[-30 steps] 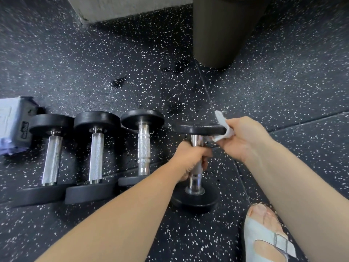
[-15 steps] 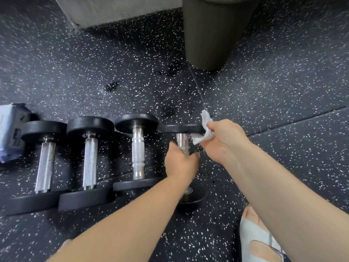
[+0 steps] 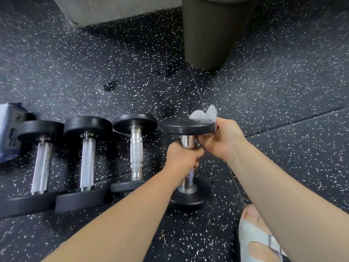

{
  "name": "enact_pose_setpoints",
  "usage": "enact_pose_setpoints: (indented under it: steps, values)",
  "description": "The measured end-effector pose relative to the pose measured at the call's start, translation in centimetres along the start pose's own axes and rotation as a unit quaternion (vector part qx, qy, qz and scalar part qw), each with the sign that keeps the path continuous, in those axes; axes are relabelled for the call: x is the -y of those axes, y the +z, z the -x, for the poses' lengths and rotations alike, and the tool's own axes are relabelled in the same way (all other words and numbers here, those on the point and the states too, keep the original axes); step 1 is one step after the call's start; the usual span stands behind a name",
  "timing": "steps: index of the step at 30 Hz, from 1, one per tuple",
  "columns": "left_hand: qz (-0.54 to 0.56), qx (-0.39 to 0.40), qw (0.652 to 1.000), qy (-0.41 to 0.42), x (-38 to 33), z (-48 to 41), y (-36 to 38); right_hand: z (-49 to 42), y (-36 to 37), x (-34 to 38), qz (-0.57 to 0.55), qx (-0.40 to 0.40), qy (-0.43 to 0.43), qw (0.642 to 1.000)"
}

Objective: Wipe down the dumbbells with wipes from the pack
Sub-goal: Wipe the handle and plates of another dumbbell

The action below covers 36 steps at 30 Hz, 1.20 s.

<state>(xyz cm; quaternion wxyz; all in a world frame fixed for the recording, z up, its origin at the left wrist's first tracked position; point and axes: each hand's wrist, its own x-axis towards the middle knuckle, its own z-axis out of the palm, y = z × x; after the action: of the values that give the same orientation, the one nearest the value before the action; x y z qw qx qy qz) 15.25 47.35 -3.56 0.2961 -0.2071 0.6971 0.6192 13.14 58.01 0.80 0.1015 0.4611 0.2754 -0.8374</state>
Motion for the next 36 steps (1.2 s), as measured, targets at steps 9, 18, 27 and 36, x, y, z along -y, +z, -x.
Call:
enact_pose_setpoints:
  steps: [9, 18, 27, 36]
  values:
    - [-0.033, 0.011, 0.999, 0.016, -0.1, -0.1, -0.8, 2.4, -0.2, -0.5, -0.002, 0.010, -0.080, 0.997]
    - [-0.021, 0.006, 1.000, -0.011, -0.2, -0.5, -0.3, 0.1, -0.4, 0.3, 0.104, 0.006, -0.074, 0.992]
    - [0.035, -0.015, 0.999, 0.009, -1.0, -0.1, -0.3, 4.1, 0.2, -4.5, 0.484, -0.005, -0.356, 0.799]
    - [-0.056, 0.038, 0.998, -0.016, 0.8, -0.3, -0.7, -1.9, -1.9, 0.4, 0.236, 0.015, -0.095, 0.967]
